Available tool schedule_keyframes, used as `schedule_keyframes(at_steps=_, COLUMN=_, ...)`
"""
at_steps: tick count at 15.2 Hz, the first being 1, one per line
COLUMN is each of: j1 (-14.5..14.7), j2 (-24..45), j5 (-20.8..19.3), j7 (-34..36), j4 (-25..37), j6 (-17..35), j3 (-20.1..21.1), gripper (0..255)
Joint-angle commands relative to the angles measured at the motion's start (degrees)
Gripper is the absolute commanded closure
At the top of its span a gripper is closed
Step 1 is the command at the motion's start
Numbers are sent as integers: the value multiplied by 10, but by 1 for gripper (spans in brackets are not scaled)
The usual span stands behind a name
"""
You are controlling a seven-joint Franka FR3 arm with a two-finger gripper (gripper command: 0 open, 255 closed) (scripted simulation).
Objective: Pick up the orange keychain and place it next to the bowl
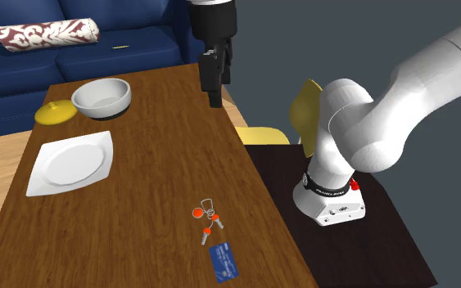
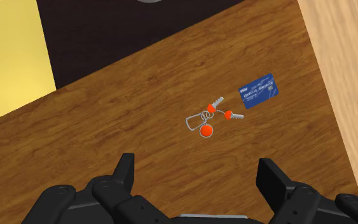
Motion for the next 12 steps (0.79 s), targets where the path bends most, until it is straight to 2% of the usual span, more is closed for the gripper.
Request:
schedule_keyframes(at_steps=1, j1=0, j2=0, j5=0, j7=0, j4=0, j6=0, j3=0, gripper=0)
schedule_keyframes(at_steps=7, j1=1, j2=34, j5=16, j7=33, j4=-88, j6=115, j3=23, gripper=0)
schedule_keyframes(at_steps=12, j1=5, j2=90, j5=31, j7=59, j4=-143, j6=219, j3=42, gripper=0)
